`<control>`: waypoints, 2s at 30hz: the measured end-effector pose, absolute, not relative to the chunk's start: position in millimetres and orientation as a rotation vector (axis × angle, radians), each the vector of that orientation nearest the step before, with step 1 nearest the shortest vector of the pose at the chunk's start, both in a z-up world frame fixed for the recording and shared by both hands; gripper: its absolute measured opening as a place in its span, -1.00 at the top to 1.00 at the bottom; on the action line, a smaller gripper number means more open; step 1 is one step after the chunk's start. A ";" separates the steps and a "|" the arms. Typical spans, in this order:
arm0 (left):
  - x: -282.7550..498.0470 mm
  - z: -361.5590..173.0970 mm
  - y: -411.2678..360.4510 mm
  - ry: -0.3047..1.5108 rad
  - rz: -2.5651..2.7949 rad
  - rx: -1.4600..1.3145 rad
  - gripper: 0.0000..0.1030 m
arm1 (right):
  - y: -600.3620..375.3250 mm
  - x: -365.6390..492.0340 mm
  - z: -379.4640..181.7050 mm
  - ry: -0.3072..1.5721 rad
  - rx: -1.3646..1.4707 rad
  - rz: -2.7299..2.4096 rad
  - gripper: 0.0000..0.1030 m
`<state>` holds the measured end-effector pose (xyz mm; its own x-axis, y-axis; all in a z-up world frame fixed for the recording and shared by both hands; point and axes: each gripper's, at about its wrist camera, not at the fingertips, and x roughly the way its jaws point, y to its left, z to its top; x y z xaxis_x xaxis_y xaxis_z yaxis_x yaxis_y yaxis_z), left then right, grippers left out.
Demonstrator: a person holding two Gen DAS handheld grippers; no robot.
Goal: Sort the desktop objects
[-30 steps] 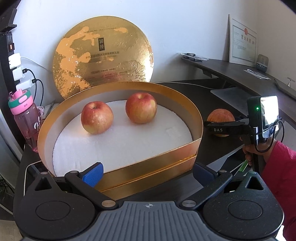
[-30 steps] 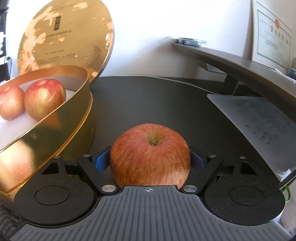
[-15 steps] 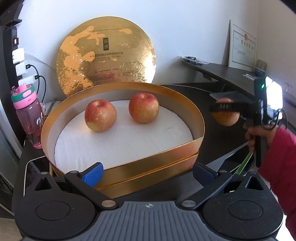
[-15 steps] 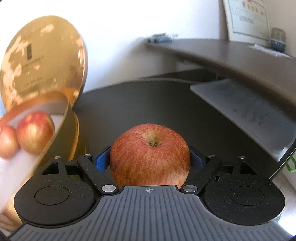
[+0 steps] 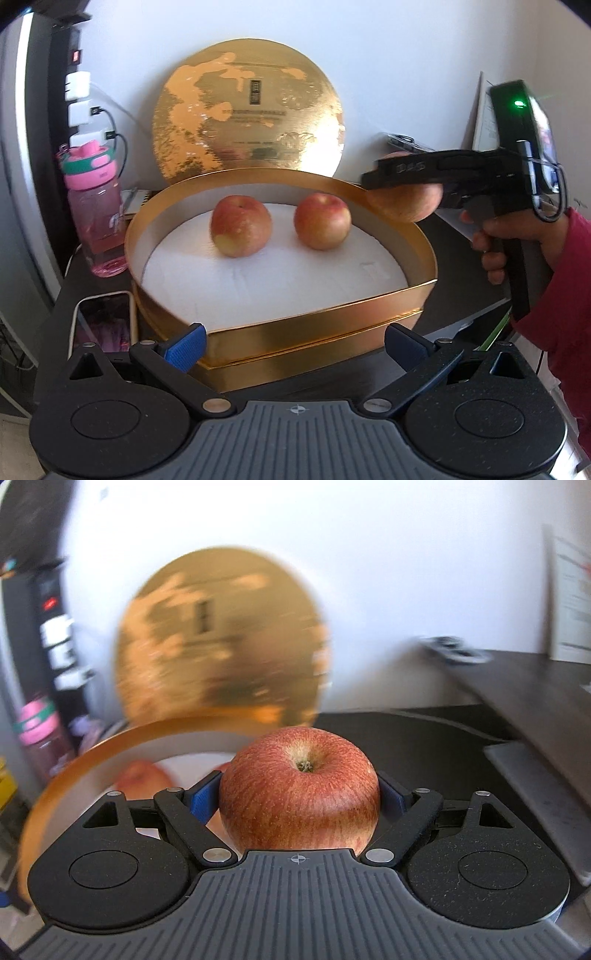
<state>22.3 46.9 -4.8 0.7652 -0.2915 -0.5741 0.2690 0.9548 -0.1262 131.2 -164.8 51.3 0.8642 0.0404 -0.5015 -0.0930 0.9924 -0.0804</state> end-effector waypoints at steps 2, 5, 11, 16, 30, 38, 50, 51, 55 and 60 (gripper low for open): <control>21.0 -5.5 53.9 0.627 -0.300 -0.048 -0.99 | -142.3 140.0 42.6 0.569 -0.135 0.116 -0.66; 19.3 -6.7 62.2 0.625 -0.297 -0.060 -0.99 | -108.6 149.9 26.1 0.646 -0.194 0.170 -0.66; 16.4 -8.9 75.0 0.618 -0.301 -0.077 -0.99 | -67.6 171.9 -10.7 0.804 -0.324 0.222 -0.66; 17.4 -11.6 82.7 0.623 -0.291 -0.094 -0.99 | -54.9 191.7 -27.6 0.903 -0.378 0.218 -0.66; 18.4 -11.9 80.6 0.632 -0.288 -0.083 -0.99 | -52.1 205.1 -41.3 0.963 -0.404 0.213 -0.67; 13.1 -7.6 73.0 0.626 -0.294 -0.059 -0.99 | -57.2 198.1 -41.0 0.971 -0.410 0.216 -0.75; 4.1 -2.3 59.3 0.621 -0.297 -0.019 -0.99 | -70.2 168.2 -22.0 0.877 -0.335 0.194 -0.83; 3.5 -1.9 57.8 0.620 -0.297 -0.015 -0.99 | -73.5 164.1 -18.2 0.859 -0.317 0.193 -0.83; 1.1 -0.4 51.3 0.619 -0.298 0.001 -0.99 | -89.5 144.9 -1.2 0.788 -0.224 0.187 -0.84; -0.9 0.7 44.0 0.619 -0.301 0.014 -0.99 | -101.5 118.3 13.8 0.727 -0.147 0.194 -0.89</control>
